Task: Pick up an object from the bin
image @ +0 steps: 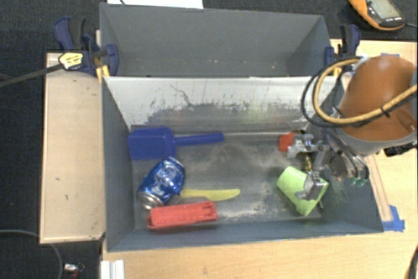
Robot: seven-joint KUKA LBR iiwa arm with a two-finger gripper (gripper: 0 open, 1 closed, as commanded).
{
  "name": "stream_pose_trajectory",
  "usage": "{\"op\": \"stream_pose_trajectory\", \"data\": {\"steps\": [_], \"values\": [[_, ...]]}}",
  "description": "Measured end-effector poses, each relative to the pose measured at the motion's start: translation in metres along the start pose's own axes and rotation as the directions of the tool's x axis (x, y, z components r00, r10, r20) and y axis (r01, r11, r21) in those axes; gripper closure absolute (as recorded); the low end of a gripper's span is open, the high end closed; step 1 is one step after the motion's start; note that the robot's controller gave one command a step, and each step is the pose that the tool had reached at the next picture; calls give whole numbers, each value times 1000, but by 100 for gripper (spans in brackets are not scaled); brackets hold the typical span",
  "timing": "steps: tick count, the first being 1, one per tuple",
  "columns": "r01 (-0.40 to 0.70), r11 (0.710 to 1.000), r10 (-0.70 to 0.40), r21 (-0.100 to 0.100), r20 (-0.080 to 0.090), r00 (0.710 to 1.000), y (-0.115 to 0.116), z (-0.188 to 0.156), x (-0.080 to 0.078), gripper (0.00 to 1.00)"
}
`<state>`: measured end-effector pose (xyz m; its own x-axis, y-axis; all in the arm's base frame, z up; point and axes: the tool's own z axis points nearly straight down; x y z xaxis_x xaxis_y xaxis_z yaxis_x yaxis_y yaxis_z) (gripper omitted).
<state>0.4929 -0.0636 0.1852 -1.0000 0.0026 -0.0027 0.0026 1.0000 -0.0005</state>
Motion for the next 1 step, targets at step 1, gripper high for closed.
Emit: {"op": "stream_pose_trajectory", "data": {"steps": [1], "values": [[210,978,-210,0,1,978,-1,16,-9,0]]}}
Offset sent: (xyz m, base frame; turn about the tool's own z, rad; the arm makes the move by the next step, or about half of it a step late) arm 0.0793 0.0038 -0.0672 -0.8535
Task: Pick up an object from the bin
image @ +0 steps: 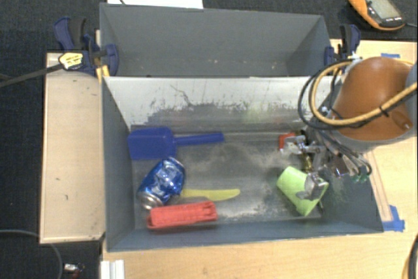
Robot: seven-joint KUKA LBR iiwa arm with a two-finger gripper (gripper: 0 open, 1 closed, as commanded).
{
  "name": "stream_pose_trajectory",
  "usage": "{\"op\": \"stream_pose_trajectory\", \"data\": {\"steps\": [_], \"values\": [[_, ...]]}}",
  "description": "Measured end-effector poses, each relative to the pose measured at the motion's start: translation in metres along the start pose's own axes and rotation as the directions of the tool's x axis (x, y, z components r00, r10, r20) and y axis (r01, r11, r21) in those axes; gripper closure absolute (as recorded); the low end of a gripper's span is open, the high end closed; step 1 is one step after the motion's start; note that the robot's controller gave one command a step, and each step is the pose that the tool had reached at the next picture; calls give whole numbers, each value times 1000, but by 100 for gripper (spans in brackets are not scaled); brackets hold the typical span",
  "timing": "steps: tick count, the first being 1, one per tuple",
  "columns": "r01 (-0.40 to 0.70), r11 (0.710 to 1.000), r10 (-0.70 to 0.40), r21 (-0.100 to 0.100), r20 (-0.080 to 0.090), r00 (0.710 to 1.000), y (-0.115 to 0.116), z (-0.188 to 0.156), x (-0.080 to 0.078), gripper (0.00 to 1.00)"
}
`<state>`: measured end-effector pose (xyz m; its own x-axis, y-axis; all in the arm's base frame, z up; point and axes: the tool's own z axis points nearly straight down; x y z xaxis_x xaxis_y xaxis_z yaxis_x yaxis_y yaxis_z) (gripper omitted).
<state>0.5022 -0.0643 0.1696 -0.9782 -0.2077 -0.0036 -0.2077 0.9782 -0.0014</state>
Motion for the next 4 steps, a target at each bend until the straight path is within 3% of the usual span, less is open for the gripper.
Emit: {"op": "stream_pose_trajectory", "data": {"steps": [1,2,3,4], "values": [[425,905,-425,2,3,905,-6,29,-40,0],[745,667,-745,3,4,667,-5,49,-43,0],[861,509,-861,23,7,509,-47,80,-39,0],[866,500,-866,-2,2,500,-53,78,-26,0]]}}
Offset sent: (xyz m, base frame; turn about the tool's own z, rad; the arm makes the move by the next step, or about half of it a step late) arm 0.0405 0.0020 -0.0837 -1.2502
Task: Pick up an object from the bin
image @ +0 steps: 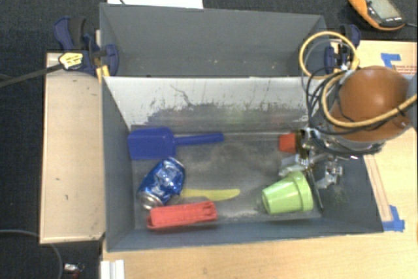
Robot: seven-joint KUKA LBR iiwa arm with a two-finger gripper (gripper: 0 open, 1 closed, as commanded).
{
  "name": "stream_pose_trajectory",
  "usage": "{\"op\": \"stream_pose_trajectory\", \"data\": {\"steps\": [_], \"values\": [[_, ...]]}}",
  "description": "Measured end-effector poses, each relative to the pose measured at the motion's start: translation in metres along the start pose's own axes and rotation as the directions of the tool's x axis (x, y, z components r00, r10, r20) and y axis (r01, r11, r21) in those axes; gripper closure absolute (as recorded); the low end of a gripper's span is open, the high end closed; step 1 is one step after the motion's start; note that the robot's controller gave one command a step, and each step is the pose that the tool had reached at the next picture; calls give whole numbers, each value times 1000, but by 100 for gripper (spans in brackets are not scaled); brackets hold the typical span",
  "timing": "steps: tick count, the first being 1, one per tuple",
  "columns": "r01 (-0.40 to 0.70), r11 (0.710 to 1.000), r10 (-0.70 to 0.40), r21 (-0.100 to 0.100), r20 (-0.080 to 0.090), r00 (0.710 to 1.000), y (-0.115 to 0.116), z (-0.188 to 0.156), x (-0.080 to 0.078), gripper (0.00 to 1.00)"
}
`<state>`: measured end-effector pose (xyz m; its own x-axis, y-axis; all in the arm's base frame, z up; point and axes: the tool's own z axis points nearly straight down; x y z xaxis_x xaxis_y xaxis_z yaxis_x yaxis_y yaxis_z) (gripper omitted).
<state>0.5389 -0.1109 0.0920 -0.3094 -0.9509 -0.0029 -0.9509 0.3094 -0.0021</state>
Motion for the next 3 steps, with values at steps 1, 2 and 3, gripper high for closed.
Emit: {"op": "stream_pose_trajectory", "data": {"steps": [1,2,3], "values": [[8,1000,-8,10,3,1000,14,-30,3,0],[137,991,-137,12,5,991,15,-33,-11,100],[135,991,-135,11,5,991,16,-33,-11,100]]}}
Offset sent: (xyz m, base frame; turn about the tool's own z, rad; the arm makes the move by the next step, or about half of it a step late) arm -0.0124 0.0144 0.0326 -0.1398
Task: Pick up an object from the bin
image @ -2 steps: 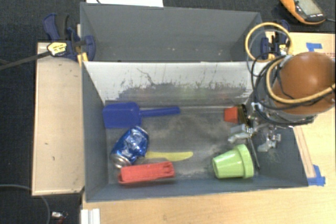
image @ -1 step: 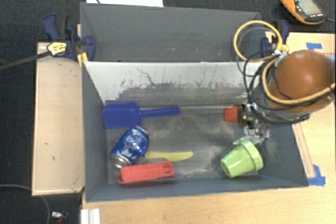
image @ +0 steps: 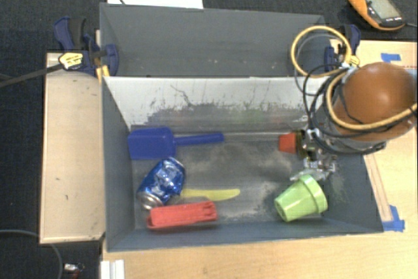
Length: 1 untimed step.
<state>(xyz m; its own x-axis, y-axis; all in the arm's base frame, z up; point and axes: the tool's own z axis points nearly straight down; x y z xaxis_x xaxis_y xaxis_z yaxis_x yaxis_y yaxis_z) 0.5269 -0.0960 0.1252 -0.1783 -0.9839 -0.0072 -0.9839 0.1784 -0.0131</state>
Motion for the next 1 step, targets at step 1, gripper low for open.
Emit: {"op": "stream_pose_trajectory", "data": {"steps": [1], "values": [[43,999,-43,-3,2,999,14,-19,-1,100]]}}
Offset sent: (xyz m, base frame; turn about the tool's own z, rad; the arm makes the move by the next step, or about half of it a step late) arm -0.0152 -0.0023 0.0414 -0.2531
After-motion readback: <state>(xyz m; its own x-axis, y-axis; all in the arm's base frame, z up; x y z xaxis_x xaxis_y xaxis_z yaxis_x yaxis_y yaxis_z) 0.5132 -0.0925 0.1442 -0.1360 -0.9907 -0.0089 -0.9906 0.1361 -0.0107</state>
